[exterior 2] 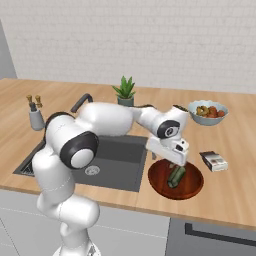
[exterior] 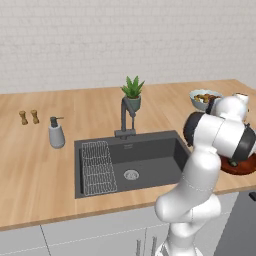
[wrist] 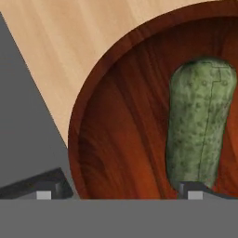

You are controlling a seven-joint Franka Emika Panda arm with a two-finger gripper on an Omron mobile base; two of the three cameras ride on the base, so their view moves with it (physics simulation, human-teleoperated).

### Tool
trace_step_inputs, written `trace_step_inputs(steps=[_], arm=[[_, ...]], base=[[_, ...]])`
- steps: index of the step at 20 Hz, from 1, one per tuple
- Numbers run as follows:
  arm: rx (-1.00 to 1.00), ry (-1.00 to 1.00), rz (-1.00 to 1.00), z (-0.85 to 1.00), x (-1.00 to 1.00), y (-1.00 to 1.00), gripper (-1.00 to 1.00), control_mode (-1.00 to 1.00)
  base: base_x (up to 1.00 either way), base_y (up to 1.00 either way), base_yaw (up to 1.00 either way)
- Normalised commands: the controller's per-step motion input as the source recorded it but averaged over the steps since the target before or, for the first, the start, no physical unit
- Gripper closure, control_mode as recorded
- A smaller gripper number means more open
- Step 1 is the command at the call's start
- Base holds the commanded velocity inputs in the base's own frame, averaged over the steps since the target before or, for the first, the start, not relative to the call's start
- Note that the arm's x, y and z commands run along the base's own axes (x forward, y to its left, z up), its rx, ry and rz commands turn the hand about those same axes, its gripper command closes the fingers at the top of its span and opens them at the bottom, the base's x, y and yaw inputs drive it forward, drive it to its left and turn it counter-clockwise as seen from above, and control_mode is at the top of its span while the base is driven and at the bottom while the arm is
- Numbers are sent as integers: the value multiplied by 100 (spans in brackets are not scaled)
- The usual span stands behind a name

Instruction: Pick the cucumber from the sink and place it in the bowl. Then pick the bowl and place it in the microwave. Then close the microwave door and press the start button.

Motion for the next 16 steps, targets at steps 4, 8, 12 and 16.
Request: trace_step_inputs(steps=[4, 8, 12, 16], arm=[[-20, 14, 0, -13, 18, 67, -100, -100], [-13, 6, 0, -33, 15, 15, -100, -100], [-4, 0, 0, -34, 15, -16, -100, -100], [-1, 0, 0, -19, 9, -21, -100, -100]], base=[[0, 0, 0], [0, 0, 0], [0, 0, 0], [0, 0, 0]])
